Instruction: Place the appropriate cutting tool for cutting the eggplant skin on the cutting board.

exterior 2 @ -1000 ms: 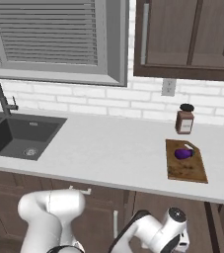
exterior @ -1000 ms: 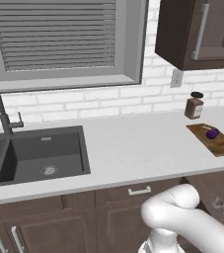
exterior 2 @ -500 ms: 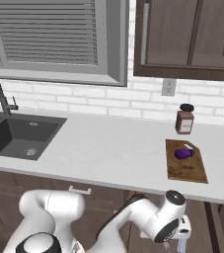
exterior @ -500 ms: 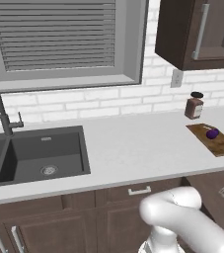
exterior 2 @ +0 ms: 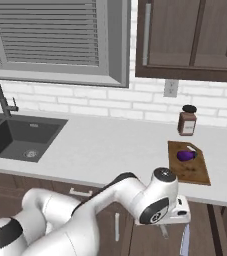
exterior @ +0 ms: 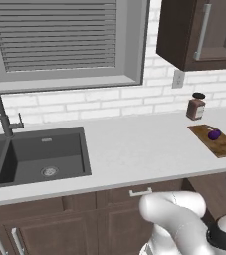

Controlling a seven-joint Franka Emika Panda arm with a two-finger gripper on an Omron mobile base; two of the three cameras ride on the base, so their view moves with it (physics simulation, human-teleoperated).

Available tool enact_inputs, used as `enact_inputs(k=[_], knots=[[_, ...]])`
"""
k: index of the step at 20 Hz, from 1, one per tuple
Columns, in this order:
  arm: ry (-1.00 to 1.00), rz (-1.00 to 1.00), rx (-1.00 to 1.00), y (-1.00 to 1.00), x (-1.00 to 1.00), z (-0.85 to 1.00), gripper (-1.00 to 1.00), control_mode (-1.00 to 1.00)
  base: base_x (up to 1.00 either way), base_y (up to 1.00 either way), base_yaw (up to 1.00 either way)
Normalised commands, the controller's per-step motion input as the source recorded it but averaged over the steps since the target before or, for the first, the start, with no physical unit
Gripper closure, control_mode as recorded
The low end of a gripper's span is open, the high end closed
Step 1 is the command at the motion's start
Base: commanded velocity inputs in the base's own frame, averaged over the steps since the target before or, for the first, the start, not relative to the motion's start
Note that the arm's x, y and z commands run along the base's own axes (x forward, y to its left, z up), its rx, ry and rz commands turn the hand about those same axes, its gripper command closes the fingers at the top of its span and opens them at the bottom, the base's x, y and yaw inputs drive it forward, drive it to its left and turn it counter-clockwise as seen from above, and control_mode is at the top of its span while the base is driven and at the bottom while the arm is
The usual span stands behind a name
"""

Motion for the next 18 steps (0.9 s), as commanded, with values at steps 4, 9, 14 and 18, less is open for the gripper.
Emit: enact_inputs(k=[4,9,14,18], knots=[[-0.07,0.02,-0.04,0.49,0.1,0.61,1.0,-1.0,0.0,0.0,0.0],[-0.08,0.06,0.0,0.28,0.39,0.47,1.0,-1.0,0.0,0.0,0.0],[0.03,0.09,0.0,0.03,0.9,0.24,1.0,-1.0,0.0,0.0,0.0],[0.1,0.09,0.0,0.0,1.0,0.04,1.0,-1.0,0.0,0.0,0.0]])
